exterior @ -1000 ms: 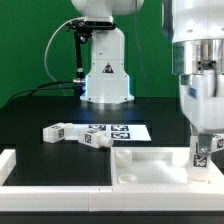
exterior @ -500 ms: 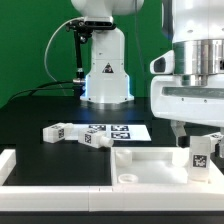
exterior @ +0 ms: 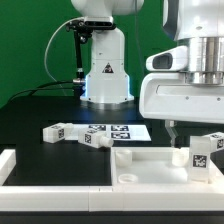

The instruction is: Assemble one leg

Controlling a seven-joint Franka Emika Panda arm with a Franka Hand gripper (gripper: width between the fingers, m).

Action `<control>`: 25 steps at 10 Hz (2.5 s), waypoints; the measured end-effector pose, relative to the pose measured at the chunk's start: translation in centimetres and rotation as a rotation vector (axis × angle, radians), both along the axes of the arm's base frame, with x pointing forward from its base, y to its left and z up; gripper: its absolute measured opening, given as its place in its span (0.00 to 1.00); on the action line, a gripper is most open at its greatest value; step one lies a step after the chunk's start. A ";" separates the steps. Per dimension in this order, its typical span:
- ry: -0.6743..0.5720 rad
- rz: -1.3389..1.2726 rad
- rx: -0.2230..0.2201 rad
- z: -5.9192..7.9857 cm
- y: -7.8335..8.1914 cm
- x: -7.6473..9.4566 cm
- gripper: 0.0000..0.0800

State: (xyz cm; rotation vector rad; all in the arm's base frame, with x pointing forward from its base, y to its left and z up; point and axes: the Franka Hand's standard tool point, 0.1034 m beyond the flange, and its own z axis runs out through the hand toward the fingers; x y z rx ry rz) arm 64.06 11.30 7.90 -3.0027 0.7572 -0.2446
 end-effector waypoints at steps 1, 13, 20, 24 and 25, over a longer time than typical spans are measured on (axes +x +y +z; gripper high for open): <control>0.000 -0.005 0.001 0.0 0.0 0.0 0.65; 0.034 -1.201 0.251 -0.3 -0.1 -0.4 0.36; 0.005 -0.541 0.137 -0.1 -0.9 -0.1 0.81; 0.010 -0.044 0.025 -0.2 -0.1 0.0 0.81; 0.010 -0.070 0.028 -0.2 -0.4 0.0 0.78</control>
Offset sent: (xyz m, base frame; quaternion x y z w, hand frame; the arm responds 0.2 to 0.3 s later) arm 0.0000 0.0000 0.0000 0.0000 0.0000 0.1938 0.9810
